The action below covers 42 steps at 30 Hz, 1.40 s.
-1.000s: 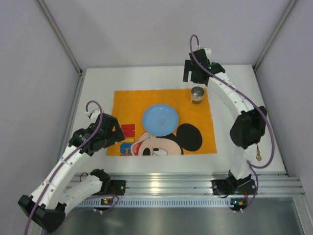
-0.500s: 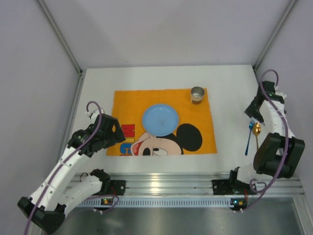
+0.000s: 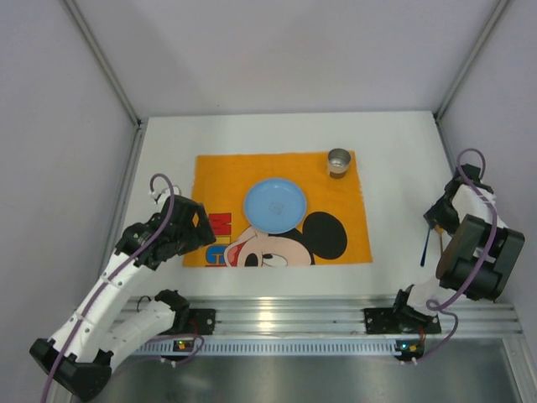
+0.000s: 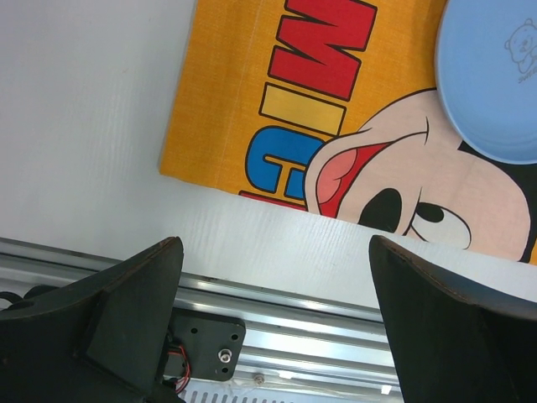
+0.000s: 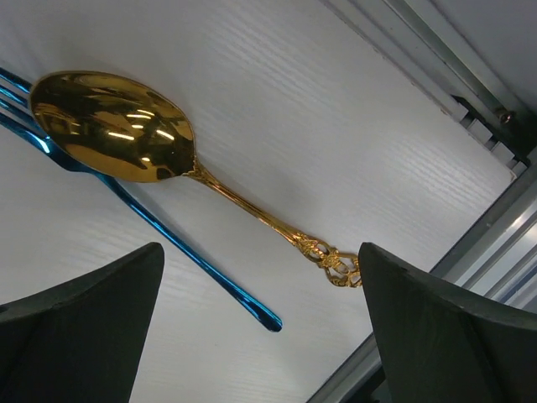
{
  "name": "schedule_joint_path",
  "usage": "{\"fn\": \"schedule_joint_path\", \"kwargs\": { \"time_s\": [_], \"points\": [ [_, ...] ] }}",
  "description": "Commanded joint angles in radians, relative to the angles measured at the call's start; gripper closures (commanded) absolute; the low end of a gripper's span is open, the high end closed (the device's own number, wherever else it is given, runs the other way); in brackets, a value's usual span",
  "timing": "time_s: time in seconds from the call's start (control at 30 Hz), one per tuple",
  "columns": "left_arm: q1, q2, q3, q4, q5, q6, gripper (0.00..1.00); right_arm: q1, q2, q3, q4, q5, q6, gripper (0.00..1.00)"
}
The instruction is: Set the dinner table for one person
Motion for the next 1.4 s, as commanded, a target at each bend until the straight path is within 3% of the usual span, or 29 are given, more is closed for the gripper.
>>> {"fn": "schedule_joint_path", "kwargs": {
  "time_s": [0.0,0.2,0.3,0.33,0.6,0.67,0.8,0.9,1.0,1.37],
  "points": [
    [0.003,0.006,-0.008,0.031,0.015,0.019,0.03,-0.027,0.019,-0.047,0.082,-0.028,-0.009,0.0],
    [0.004,0.021,-0.008,0.032,0.02,0.022,0.03,-0.033,0.097,-0.055,0.137,-0.094,0.013,0.14],
    [0.003,0.024,-0.008,0.031,0.018,0.022,0.03,-0.034,0.12,-0.047,0.154,-0.091,0.017,0.28],
    [0.003,0.024,-0.008,0.032,0.017,0.021,0.03,-0.036,0.13,-0.046,0.163,-0.088,0.019,0.4],
    [0.003,0.021,-0.008,0.026,0.005,0.013,0.03,-0.03,0.181,-0.116,0.247,-0.169,0.019,0.62],
    [0.003,0.023,-0.008,0.028,0.002,0.011,0.03,-0.013,0.186,-0.115,0.261,-0.188,0.007,0.71],
    [0.003,0.033,-0.006,0.026,0.0,0.008,0.03,0.045,0.197,-0.102,0.25,-0.205,-0.002,0.74],
    [0.003,0.041,-0.005,0.025,-0.003,0.007,0.03,0.113,0.197,-0.099,0.249,-0.217,0.001,0.83],
    [0.003,0.038,-0.005,0.023,-0.009,0.002,0.03,0.171,0.201,-0.087,0.247,-0.225,0.002,1.0],
    [0.003,0.036,-0.002,0.014,-0.029,-0.013,0.03,0.432,0.187,0.098,0.172,-0.234,-0.015,1.0]
  ]
}}
